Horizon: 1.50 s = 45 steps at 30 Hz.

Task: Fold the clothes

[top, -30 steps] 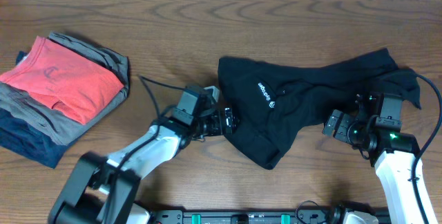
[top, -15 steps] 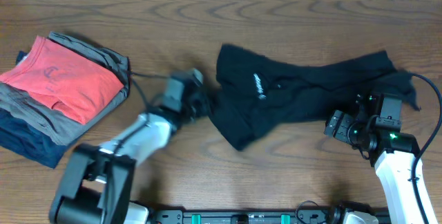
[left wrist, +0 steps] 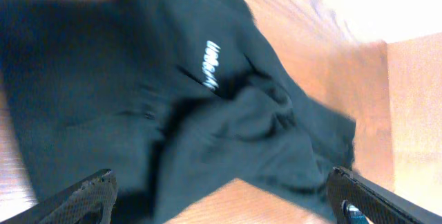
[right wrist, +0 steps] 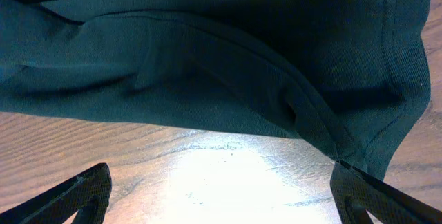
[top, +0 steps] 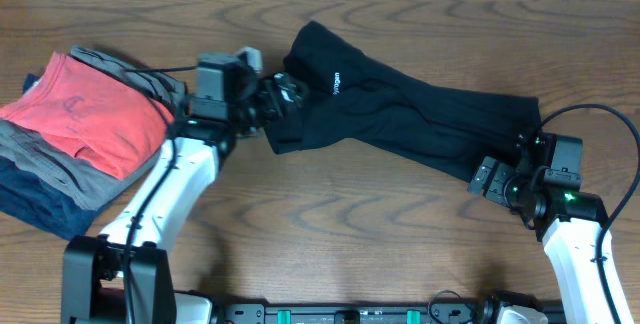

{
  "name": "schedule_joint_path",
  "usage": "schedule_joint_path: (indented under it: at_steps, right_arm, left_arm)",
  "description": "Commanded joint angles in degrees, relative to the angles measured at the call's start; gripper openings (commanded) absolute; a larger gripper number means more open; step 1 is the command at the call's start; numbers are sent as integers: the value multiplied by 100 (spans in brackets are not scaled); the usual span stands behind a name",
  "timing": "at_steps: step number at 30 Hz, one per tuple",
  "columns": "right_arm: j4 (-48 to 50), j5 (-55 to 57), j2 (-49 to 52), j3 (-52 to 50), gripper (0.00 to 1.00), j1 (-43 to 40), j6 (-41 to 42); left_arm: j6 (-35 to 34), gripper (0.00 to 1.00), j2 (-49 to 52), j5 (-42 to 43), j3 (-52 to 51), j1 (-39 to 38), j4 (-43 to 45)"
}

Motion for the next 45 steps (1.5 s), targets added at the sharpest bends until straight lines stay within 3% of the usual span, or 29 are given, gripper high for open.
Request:
schedule_joint_path:
  at_steps: [1,3,8,17,27,29,33,35,39,41,45]
  right_arm:
    - [-15,72,-50,33,99,-44,101]
    - [-63,72,-50,33,99,-44,98]
    - [-98,70,-50,33,99,-44,96]
    - [-98,74,-50,33,99,-44,96]
    - [-74,74,-50,31,99,-44,96]
    - [-74,74,-50,33,99,-44,96]
    - [-94,74,-50,31,99,-44,96]
    - [-98,74,-50,31,99,-44,96]
    - [-98,74,-50,33,99,-44,94]
    - [-98,74,-50,31,99,-44,92]
    - [-98,74,-50,31,99,-44,94]
  left_arm:
    - [678,98,39,-925,-9,-490,35]
    - [988,98,138,-1580,-9,-758,184]
    - [1447,98,636,-1652,122,-1010,595]
    - [2793,98,2017,-1893,1587,-1167,-13]
    - [2927,98,2905,-2111,1864,-1580,15]
    - [2966,86,2977,-2188,1864,-1648,90]
    - [2962,32,2970,-2190,1878,-1694,358]
    - [2962,24,2905,-2190,1904,-1694,376]
    - [2959,19,2498,-2190,1912,-1692,103]
    - [2863,6,2124,-2184,1912,-1694,-463]
    - [2636,6,1386,-2114,1912,-1775,-2365]
